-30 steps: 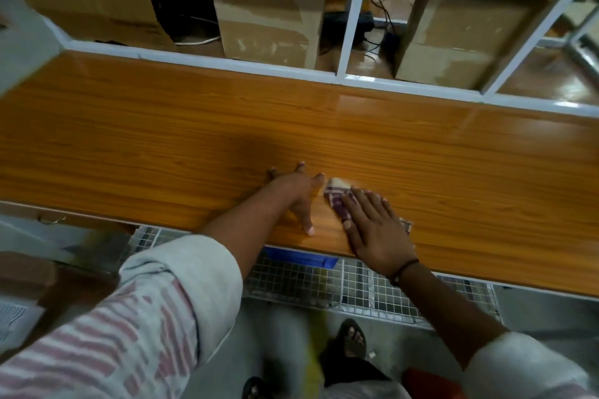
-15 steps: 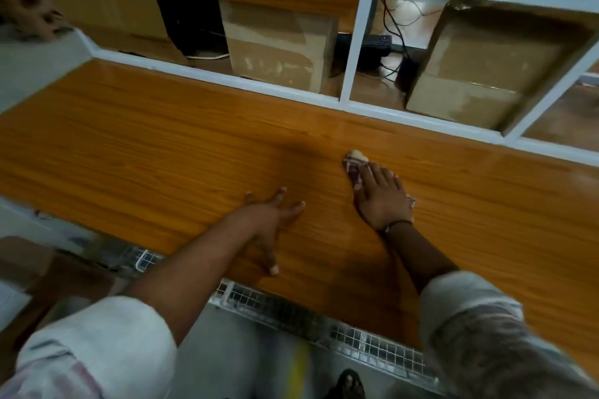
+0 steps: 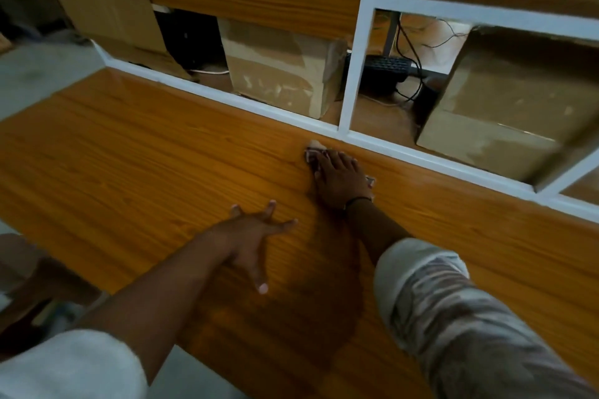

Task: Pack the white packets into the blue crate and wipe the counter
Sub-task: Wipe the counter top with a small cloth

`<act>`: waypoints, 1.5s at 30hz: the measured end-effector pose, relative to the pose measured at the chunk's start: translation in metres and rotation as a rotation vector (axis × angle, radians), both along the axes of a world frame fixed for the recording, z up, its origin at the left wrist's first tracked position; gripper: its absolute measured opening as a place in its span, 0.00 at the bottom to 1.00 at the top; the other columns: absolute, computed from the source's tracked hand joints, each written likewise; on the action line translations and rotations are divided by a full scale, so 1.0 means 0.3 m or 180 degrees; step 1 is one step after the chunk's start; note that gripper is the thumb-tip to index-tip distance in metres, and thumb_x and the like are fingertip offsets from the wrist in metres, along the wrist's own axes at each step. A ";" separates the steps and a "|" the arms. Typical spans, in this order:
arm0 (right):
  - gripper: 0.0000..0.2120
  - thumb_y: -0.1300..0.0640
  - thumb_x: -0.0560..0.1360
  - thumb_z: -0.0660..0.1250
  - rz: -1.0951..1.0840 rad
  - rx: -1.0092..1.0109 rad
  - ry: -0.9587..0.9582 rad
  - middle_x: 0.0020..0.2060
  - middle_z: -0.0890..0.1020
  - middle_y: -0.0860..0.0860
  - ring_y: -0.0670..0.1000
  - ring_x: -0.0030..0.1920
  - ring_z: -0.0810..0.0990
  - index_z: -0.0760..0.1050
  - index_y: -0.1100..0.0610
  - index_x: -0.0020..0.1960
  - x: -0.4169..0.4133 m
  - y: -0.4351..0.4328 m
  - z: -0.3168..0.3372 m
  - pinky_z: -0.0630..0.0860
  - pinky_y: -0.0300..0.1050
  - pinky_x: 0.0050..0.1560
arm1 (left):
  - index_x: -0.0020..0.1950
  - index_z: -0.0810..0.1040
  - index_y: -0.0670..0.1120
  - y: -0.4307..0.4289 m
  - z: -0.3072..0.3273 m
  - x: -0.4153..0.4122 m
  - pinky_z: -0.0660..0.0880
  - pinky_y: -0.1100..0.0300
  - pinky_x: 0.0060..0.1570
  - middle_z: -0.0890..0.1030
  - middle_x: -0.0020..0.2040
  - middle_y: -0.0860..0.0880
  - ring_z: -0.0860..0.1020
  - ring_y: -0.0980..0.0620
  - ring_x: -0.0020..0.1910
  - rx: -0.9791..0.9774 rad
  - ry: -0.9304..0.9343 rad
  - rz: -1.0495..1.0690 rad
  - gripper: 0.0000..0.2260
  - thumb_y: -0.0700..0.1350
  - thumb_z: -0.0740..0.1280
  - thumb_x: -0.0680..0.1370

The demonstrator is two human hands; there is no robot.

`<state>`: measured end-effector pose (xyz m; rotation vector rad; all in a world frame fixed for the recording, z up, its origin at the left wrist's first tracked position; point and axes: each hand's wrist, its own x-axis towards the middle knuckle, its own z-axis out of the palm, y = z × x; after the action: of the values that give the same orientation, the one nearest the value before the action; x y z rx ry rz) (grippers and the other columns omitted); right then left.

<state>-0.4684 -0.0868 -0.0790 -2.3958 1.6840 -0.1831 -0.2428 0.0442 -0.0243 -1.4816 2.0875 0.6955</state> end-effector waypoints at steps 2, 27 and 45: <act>0.26 0.44 0.84 0.49 0.0046 -0.0053 0.0030 0.80 0.59 0.53 0.58 0.79 0.55 0.57 0.50 0.80 0.024 -0.089 0.004 0.49 0.59 0.79 | 0.72 0.34 0.78 -0.005 -0.022 0.009 0.41 0.24 0.70 0.26 0.77 0.50 0.33 0.26 0.74 -0.0028 0.0032 0.0017 0.61 0.70 0.79 0.56; 0.28 0.42 0.81 0.47 -0.1053 -0.0179 0.0032 0.76 0.66 0.57 0.60 0.75 0.63 0.61 0.53 0.77 -0.376 0.150 0.020 0.57 0.59 0.76 | 0.75 0.37 0.74 0.026 0.078 -0.046 0.44 0.28 0.72 0.26 0.78 0.54 0.29 0.25 0.72 0.0306 -0.0143 0.0361 0.60 0.63 0.81 0.61; 0.25 0.43 0.83 0.54 0.0691 -0.0324 -0.0073 0.77 0.65 0.52 0.56 0.75 0.62 0.61 0.50 0.78 -0.418 0.288 0.022 0.58 0.58 0.75 | 0.72 0.37 0.79 0.015 0.042 -0.025 0.44 0.26 0.72 0.26 0.76 0.57 0.28 0.26 0.72 0.0300 -0.0022 0.0435 0.60 0.65 0.82 0.58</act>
<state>-0.5940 -0.0003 -0.0724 -2.6182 1.4235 -0.2660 -0.2504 0.0486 -0.0118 -1.5819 1.9342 0.8272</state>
